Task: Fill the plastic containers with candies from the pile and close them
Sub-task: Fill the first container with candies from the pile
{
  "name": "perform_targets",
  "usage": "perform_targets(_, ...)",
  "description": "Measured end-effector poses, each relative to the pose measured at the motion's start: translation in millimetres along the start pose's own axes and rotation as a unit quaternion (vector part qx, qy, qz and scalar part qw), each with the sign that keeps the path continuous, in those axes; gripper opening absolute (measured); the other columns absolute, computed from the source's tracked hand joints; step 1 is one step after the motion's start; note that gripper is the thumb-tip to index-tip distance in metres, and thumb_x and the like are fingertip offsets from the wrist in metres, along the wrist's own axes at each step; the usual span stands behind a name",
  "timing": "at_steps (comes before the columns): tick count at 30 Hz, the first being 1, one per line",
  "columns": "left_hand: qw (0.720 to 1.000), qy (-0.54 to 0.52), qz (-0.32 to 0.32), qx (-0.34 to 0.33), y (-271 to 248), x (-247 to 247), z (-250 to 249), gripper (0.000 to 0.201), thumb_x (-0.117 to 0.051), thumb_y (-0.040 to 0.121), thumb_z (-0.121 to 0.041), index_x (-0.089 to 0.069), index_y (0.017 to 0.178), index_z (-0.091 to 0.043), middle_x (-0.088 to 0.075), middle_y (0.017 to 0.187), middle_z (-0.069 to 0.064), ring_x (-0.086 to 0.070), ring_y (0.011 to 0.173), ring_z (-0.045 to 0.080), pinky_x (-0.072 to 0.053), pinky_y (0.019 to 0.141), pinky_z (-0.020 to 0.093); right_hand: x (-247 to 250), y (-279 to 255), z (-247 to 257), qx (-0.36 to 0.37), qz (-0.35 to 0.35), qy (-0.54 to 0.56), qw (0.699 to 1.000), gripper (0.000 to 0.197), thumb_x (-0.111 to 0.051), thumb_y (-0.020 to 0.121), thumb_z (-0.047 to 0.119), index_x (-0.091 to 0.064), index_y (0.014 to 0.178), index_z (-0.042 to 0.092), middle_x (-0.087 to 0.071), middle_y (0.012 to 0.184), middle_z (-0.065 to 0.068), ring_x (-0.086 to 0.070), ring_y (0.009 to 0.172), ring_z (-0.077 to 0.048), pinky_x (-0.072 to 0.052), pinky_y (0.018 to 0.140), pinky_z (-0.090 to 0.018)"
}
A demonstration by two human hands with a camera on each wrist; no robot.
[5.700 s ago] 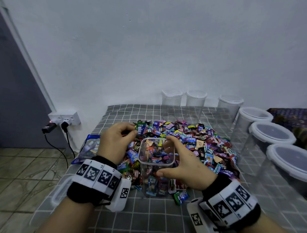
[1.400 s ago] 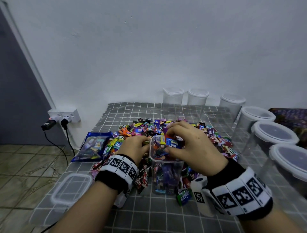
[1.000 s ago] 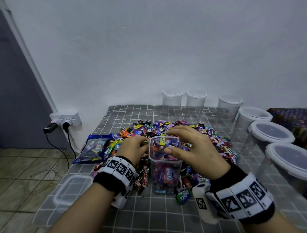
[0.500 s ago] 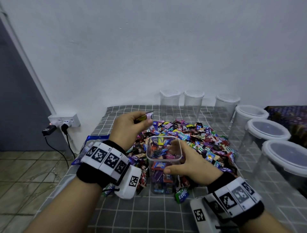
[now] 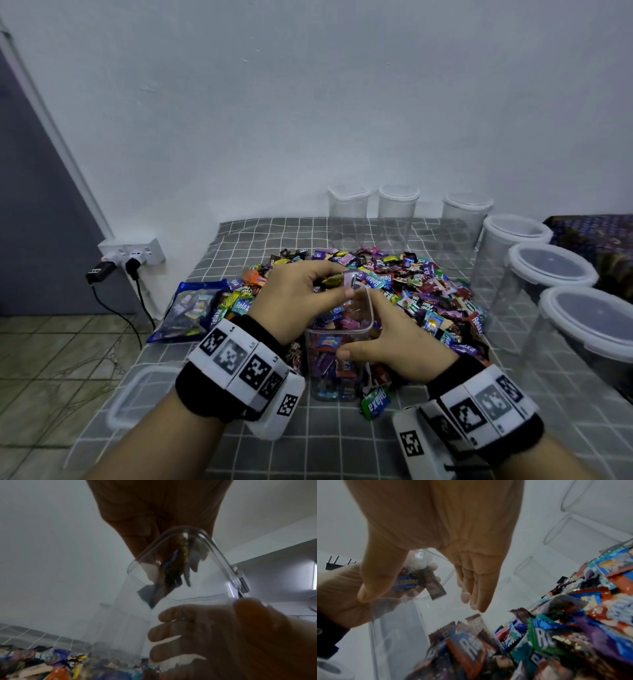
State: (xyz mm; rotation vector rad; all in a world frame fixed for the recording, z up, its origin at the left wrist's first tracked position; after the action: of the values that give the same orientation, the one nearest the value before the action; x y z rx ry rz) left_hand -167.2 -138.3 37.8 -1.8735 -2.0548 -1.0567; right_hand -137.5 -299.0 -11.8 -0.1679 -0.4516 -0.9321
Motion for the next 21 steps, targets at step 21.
perform_targets(21, 0.989, 0.128, 0.016, -0.078, -16, -14, -2, 0.044, -0.047, 0.073, -0.062, -0.068, 0.104, -0.040, -0.066, 0.109, -0.024, -0.062, 0.100, -0.004, -0.051, 0.085, 0.032, -3, 0, -3, 0.013, 0.002, 0.044, 0.999, 0.069, -0.083, 0.069, 0.020, -0.041, 0.123, 0.028, -0.057, 0.114, 0.013, -0.057, 0.101, 0.007, -0.048, 0.082, -0.016)
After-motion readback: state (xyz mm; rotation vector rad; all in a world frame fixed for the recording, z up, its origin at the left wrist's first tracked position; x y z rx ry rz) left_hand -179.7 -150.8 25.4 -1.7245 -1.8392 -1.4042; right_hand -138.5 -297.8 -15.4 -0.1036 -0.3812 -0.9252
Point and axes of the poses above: each hand's wrist, its own y-axis towards the middle knuckle, its own x-axis out of the back of the hand, z = x × y, the point moved 2 cm from there along y, towards the middle knuckle
